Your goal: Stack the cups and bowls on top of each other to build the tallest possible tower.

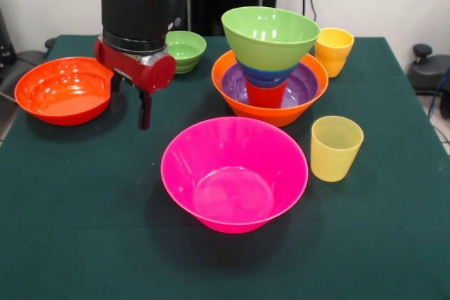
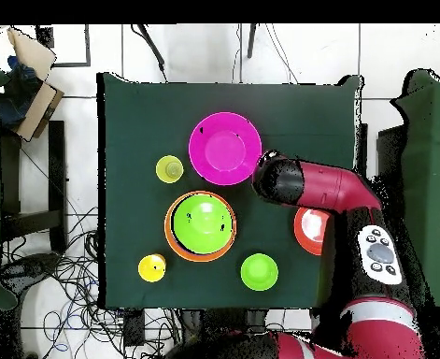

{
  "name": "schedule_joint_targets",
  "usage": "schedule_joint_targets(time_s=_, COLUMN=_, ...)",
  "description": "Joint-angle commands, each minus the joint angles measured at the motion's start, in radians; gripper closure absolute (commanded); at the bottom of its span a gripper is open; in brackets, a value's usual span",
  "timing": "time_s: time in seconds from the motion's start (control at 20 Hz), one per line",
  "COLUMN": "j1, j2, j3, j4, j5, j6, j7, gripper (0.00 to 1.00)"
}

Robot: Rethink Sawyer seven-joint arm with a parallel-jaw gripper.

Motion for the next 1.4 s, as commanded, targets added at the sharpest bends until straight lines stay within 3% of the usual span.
schedule_joint_targets(time_s=0.05, j1=0.074, j2=0.036, j3=-0.043, j4=0.023, j5=-0.08, j6=0.099, j7=-0.01, gripper=0.0)
schedule_joint_targets(time_s=0.3, j1=0.083, j2=0.011, j3=-0.083, j4=0.022, j5=-0.079, j6=0.153, j7=-0.041, gripper=0.0)
schedule_joint_targets(time_s=1.2, j1=0.04, j2=0.018, j3=-0.069, j4=0.166, j5=-0.088, j6=0.044, j7=-0.067, gripper=0.0)
schedule_joint_targets(time_s=1.4, j1=0.068, j2=0.025, j3=-0.112, j4=0.178, j5=-0.115, j6=0.046, j7=-0.054, gripper=0.0)
